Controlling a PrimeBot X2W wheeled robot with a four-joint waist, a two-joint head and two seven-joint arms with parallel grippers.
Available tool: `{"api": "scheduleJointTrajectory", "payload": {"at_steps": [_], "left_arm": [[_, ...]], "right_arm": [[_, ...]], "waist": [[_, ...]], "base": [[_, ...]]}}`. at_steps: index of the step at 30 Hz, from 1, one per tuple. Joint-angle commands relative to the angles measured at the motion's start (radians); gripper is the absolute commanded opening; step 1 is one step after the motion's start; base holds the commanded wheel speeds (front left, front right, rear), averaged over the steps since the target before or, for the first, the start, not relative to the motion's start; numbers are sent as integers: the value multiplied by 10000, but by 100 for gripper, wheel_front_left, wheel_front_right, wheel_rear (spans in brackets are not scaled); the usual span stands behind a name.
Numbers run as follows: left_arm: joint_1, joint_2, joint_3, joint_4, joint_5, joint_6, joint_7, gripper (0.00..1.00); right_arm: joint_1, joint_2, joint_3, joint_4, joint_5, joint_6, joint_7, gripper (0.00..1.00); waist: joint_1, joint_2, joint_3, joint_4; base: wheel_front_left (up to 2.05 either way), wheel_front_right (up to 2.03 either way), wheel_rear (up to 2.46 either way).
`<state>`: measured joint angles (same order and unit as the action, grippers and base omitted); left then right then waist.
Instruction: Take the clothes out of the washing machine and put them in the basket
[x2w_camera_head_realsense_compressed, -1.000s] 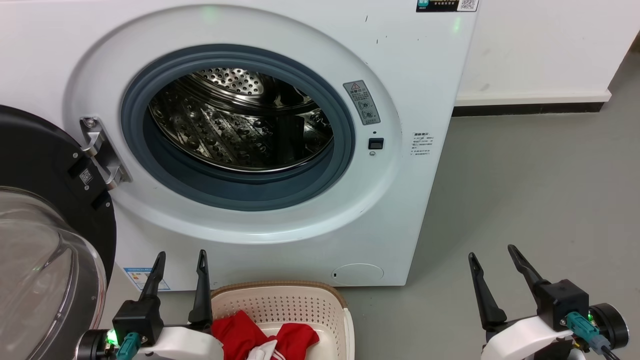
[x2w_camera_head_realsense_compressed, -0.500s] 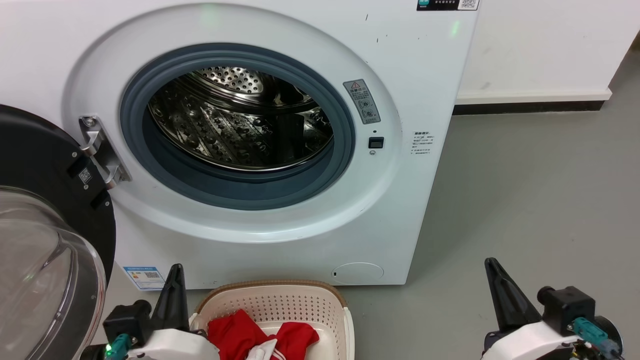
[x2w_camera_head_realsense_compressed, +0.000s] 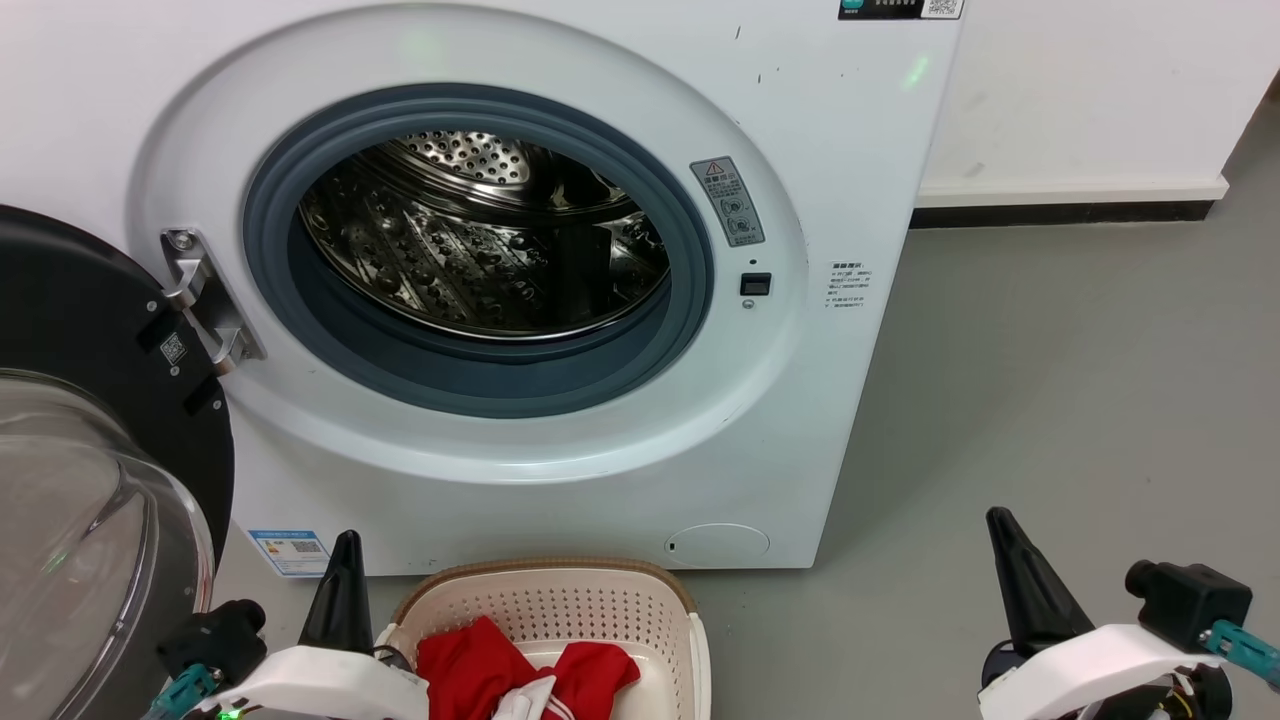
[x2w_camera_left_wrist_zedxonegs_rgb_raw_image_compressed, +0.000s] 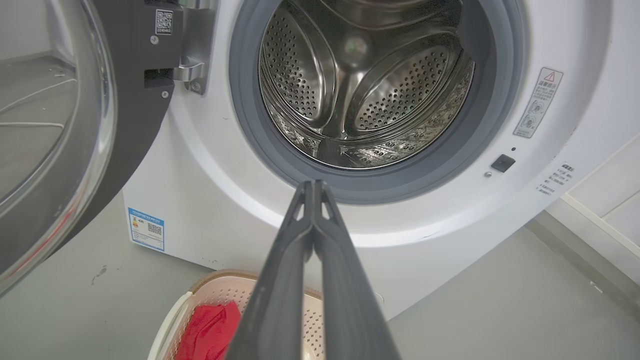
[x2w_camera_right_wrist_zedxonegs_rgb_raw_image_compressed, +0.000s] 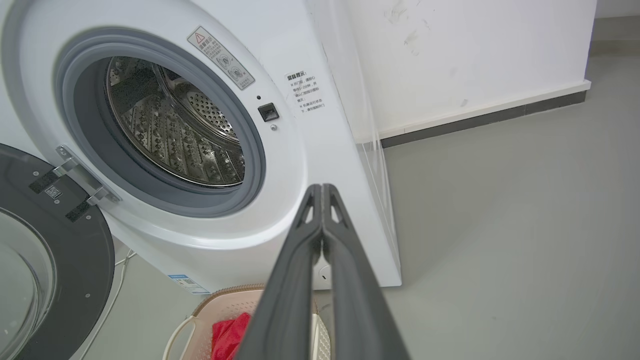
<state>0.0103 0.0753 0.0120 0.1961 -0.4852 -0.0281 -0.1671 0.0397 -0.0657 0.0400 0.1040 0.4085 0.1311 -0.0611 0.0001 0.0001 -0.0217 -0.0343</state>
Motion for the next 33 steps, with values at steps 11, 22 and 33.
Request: {"api": "scheduleJointTrajectory", "payload": {"at_steps": [11, 22, 33], "left_arm": [[-453, -35, 196, -50, -1890, -216, 443, 0], [-585, -67, 338, 35, -3455, -353, 841, 0], [-723, -97, 467, 111, -4848, -482, 1197, 0]], "right_arm": [[-493, -149, -123, 116, 2166, -1, 164, 0], [-656, -195, -236, 322, 3913, -2, 321, 0], [-812, -220, -358, 503, 5459, -2, 491, 0]], "waist": [[0, -1, 25, 35], [0, -1, 51, 71], [0, -1, 77, 106]], "base": [[0, 0, 0], [0, 0, 0], [0, 0, 0]]}}
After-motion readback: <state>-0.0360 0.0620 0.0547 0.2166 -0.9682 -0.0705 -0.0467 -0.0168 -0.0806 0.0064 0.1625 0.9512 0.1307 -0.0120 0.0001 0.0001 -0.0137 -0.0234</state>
